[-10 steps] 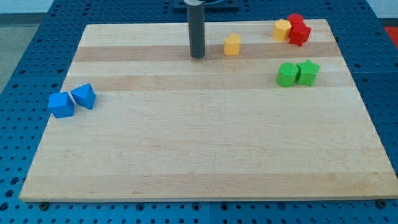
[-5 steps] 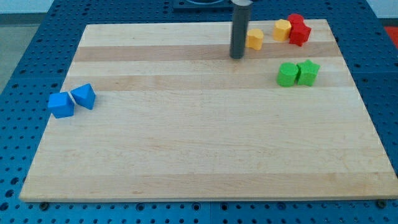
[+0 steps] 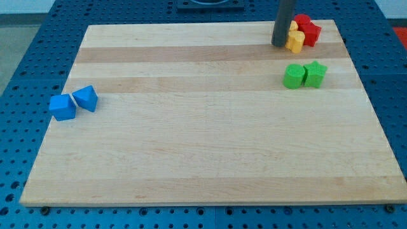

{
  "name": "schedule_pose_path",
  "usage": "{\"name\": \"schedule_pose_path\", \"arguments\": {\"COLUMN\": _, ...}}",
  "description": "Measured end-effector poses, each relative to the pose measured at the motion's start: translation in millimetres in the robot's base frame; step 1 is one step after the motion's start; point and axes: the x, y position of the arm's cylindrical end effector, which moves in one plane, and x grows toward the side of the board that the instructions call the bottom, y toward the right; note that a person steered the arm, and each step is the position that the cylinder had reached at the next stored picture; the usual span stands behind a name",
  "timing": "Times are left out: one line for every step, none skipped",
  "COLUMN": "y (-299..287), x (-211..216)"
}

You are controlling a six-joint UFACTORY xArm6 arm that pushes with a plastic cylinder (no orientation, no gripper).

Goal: Place the yellow heart below the hexagon

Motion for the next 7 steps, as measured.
{"name": "schedule_pose_path", "arguments": {"y": -32, "x": 21}}
{"name": "schedule_pose_path", "arguments": {"y": -55, "x": 52}}
{"name": "schedule_pose_path", "arguments": {"y": -42, "x": 58}}
{"name": "schedule_pose_path", "arguments": {"y": -3, "x": 54}}
{"name": "schedule_pose_path", "arguments": {"y": 33, "x": 51}}
{"name": "schedule_pose_path", "arguments": {"y": 43, "x": 45}}
{"name": "schedule_pose_path", "arguments": {"y": 43, "x": 28}}
